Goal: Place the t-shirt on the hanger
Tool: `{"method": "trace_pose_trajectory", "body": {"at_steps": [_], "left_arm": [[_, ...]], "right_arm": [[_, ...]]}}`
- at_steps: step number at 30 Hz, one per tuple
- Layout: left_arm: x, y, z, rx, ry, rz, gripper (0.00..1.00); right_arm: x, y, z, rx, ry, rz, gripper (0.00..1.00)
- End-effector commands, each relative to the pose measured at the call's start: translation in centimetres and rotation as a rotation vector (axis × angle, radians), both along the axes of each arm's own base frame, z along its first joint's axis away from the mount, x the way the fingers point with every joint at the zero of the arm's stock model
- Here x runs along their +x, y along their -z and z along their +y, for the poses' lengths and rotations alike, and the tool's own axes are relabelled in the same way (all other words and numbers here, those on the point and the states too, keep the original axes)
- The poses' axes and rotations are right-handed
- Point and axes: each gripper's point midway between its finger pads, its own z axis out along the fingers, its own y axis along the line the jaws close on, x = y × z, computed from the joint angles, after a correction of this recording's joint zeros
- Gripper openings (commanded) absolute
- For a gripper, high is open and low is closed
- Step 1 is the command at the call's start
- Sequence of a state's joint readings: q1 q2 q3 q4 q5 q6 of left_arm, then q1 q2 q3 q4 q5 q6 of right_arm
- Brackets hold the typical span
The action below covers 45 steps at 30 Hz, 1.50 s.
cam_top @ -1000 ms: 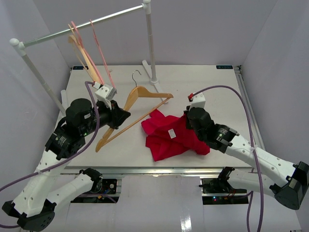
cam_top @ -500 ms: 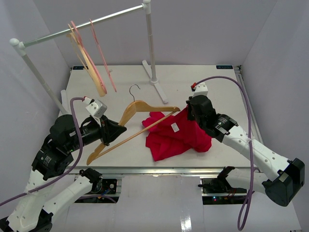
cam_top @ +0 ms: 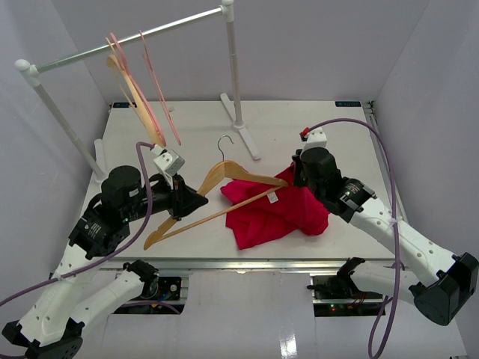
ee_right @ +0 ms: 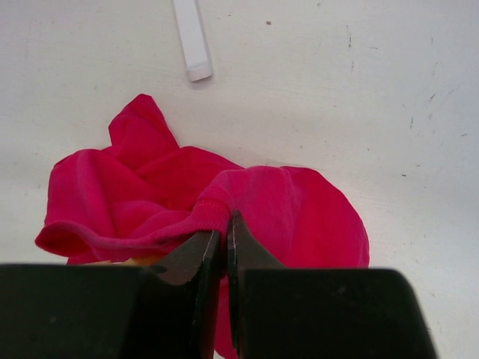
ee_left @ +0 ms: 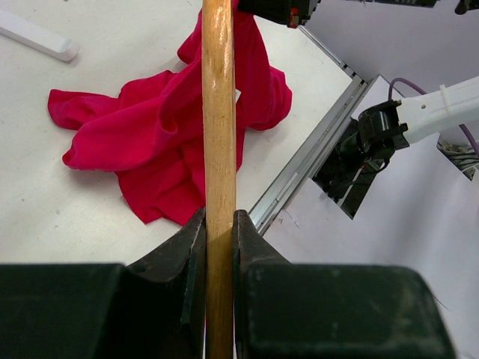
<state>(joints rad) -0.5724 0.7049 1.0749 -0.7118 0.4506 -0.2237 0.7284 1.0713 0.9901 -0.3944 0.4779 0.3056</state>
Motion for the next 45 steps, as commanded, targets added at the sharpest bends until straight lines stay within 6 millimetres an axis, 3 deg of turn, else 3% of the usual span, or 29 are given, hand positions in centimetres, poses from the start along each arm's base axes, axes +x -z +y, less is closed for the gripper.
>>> {"method": "trace_pose_trajectory", "body": {"at_steps": [1, 12, 18, 22, 32, 39, 45], "left_arm": [[0.7, -2.6, -0.6, -0.066, 0.002, -0.088, 0.0], [1.1, -4.5, 0.2, -0.07, -0.042, -0.159, 0.0], [1.7, -3.6, -0.1, -0.045, -0.036, -0.157, 0.0], [1.3, -1.9, -1.5, -0.044, 0.057, -0.134, 0.0], [1.0, -1.3, -2.7, -0.082, 0.141, -0.178, 0.0], [2.7, -1.7, -3.5, -0.095, 0.119, -0.19, 0.0], [4.5, -3.5, -3.8, -0.087, 0.085, -0.265, 0.0]], "right_arm": [[-0.3, -2.6, 0.1, 0.056, -0.029, -0.064, 0.08], [-1.1, -1.8, -0.4, 0.051, -0.043, -0.061, 0.08], [-1.3, -1.9, -0.2, 0.061, -0.057, -0.062, 0.08], [-1.2, -2.5, 0.1, 0.063, -0.072, -0.071, 0.08], [-1.0, -5.6, 0.9, 0.072, -0.112, -0.089, 0.08], [-1.8, -7.2, 2.1, 0.095, -0.198, -0.084, 0.08], [-2.5, -8.0, 2.6, 0.114, -0.247, -0.078, 0.08]]}}
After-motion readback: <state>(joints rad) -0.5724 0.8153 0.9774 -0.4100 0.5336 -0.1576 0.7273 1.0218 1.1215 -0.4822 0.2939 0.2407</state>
